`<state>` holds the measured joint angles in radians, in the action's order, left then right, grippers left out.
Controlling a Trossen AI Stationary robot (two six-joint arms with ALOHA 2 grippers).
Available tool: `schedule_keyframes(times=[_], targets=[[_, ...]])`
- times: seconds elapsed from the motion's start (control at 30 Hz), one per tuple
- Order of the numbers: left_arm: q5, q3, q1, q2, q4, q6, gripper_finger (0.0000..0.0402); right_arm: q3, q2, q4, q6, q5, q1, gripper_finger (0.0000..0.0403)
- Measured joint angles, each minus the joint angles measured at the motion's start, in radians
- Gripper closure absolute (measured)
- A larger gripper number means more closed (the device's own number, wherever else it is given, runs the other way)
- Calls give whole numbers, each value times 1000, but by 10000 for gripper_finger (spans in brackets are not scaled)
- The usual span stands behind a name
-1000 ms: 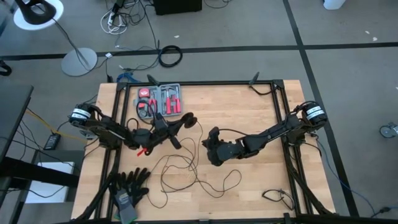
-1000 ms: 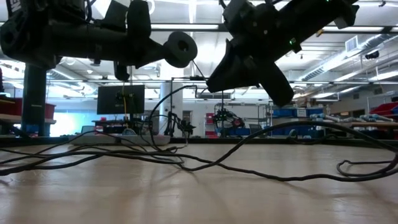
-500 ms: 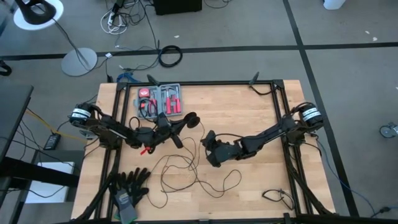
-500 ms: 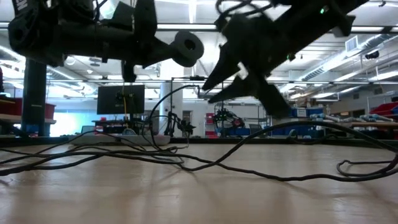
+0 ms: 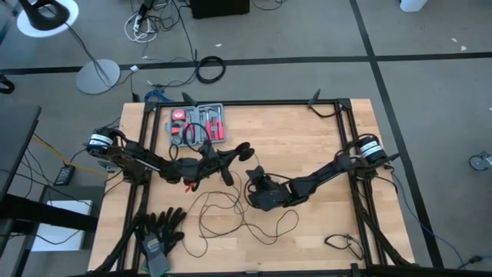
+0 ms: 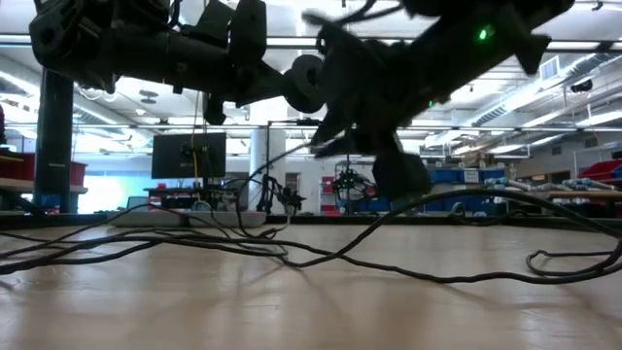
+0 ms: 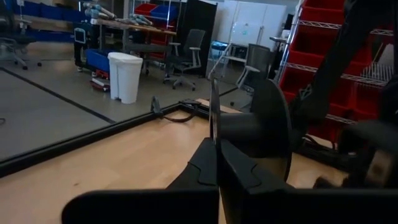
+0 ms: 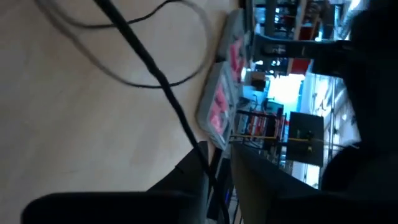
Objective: Coil cords
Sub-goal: Coil the black wire onto the spool
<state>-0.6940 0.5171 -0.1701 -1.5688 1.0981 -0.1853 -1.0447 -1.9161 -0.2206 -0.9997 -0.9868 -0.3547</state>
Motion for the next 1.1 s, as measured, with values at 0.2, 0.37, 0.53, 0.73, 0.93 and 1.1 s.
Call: schedule_keyframes(times=[0.2, 0.37, 0.53, 0.73, 0.93, 1.1], targets=[[0, 0, 0, 2, 9, 3, 401, 0, 23, 31, 121, -10, -11, 363], [-10, 0, -8, 30, 6, 46, 401, 0, 23, 125, 460, -14, -11, 368], [-69, -1, -38, 56, 2, 134, 401, 0, 24, 149, 777, -8, -12, 365], [-131, -1, -59, 66, 5, 183, 401, 0, 24, 143, 912, 105, -23, 365], [-187, -1, -60, 66, -36, 177, 401, 1, 24, 106, 917, 155, -35, 366], [-256, -1, -60, 66, -47, 176, 401, 1, 24, 73, 902, 154, -49, 367]])
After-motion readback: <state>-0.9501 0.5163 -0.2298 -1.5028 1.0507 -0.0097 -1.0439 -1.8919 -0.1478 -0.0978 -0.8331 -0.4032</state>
